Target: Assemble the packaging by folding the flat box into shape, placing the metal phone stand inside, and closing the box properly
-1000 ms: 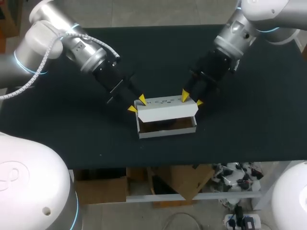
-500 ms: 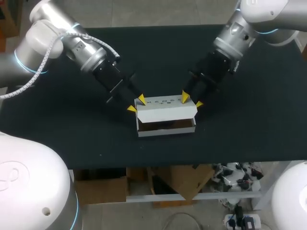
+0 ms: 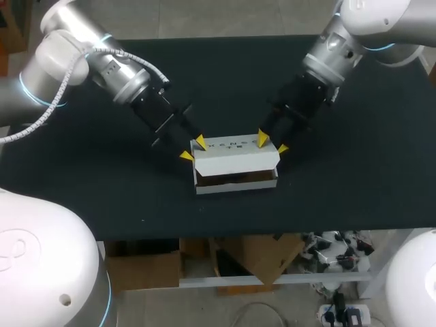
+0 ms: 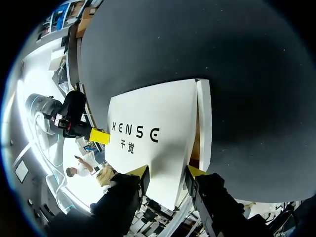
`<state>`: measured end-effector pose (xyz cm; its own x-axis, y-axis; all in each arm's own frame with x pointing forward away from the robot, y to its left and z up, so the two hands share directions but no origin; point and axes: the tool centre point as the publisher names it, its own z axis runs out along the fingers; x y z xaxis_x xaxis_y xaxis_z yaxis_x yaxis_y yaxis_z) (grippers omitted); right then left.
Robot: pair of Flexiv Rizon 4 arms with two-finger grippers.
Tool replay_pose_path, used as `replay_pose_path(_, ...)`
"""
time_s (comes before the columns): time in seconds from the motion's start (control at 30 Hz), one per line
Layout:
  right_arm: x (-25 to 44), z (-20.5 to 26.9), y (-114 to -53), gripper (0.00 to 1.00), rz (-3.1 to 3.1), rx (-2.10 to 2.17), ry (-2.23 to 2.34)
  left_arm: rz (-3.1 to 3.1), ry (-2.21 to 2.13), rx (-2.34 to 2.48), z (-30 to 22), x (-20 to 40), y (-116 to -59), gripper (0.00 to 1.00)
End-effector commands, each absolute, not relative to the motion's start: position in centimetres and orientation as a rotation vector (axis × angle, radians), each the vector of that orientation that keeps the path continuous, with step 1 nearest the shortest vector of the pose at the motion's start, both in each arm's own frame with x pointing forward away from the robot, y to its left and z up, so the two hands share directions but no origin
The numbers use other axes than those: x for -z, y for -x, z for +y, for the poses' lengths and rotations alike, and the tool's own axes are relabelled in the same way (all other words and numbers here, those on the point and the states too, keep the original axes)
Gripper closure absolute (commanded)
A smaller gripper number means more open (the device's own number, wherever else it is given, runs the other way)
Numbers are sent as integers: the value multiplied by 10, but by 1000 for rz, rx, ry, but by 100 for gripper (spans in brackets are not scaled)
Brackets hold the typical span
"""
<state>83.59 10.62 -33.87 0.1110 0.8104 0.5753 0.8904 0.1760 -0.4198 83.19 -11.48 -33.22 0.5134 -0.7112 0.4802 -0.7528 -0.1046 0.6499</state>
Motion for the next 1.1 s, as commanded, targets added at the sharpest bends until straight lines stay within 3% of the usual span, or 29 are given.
replay_pose_path(0.03, 340, 107, -834, 51, -1701, 142, 1632, -1216, -1838, -64, -115, 334, -829, 63)
replay_pose_path(1.1, 353, 106, -831, 46, -1731, 163, 1610, -1247, -1841, -98, -112, 338, -818, 61)
